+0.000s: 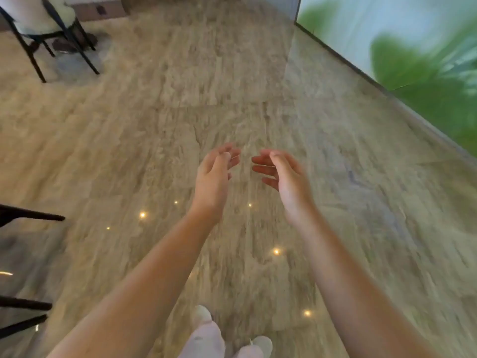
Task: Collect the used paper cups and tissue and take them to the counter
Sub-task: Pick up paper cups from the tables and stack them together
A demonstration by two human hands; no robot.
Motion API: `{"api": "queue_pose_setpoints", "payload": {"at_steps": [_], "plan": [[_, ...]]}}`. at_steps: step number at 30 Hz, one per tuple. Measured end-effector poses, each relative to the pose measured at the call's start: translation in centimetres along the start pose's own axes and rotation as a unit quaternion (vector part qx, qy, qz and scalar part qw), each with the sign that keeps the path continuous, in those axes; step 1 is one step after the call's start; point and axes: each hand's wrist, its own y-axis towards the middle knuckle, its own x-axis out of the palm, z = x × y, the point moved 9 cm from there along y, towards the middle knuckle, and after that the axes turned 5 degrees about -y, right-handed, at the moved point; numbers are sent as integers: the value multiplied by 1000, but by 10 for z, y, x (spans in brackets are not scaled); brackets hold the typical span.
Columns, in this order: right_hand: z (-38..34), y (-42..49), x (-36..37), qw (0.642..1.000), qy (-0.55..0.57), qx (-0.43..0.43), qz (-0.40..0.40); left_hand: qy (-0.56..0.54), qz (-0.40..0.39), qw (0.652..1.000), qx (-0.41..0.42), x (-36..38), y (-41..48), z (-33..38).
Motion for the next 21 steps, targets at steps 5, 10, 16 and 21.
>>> {"api": "queue_pose_setpoints", "payload": {"at_steps": [5, 10, 16, 21], "plan": [[-4, 1, 51, 999, -22, 15, -23, -34, 51, 998, 4, -54, 11, 11], [-27, 10, 114, 998, -22, -2, -53, -59, 69, 996, 15, -101, 27, 38], [-41, 12, 216, 992, -26, -20, -124, -55, 124, 989, 56, -187, 35, 70], [-37, 4, 292, 979, -44, -30, -198, -61, 189, 978, 69, -259, 27, 79]]}}
